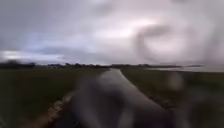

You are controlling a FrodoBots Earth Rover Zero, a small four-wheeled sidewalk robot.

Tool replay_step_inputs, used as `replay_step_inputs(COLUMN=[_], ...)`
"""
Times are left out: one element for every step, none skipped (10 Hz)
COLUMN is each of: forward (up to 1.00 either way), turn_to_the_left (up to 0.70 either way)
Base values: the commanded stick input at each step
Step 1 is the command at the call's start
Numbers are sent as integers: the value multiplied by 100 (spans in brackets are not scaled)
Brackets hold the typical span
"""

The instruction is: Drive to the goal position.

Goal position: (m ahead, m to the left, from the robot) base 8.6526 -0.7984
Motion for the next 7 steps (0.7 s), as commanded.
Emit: replay_step_inputs(forward=[70, 70, 70, 70, 70, 70, 70], turn_to_the_left=[0, 0, 0, 0, 0, 0, 0])
